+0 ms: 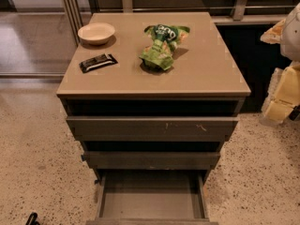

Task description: Place green rice chip bag into bottom drawer

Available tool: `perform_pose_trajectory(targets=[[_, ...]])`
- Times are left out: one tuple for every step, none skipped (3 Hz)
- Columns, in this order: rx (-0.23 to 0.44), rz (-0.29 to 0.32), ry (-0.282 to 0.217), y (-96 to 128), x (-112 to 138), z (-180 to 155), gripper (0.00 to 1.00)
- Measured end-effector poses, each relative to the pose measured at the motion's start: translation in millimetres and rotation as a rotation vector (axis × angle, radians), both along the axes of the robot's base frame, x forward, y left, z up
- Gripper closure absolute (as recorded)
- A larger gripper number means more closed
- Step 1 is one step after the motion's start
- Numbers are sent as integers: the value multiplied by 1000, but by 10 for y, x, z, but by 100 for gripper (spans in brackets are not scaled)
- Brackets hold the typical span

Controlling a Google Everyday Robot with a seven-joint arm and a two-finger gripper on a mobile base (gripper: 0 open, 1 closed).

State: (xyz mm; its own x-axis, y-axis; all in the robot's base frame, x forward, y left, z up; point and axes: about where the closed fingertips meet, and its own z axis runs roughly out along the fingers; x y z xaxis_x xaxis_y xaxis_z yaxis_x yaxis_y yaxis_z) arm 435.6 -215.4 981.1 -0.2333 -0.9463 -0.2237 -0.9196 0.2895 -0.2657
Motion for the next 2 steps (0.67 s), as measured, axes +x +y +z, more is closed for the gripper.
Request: perform_pose_trajectory(targets=[[113, -67, -18, -56, -10, -166, 0], [262, -128, -49, 77, 90, -290, 0]])
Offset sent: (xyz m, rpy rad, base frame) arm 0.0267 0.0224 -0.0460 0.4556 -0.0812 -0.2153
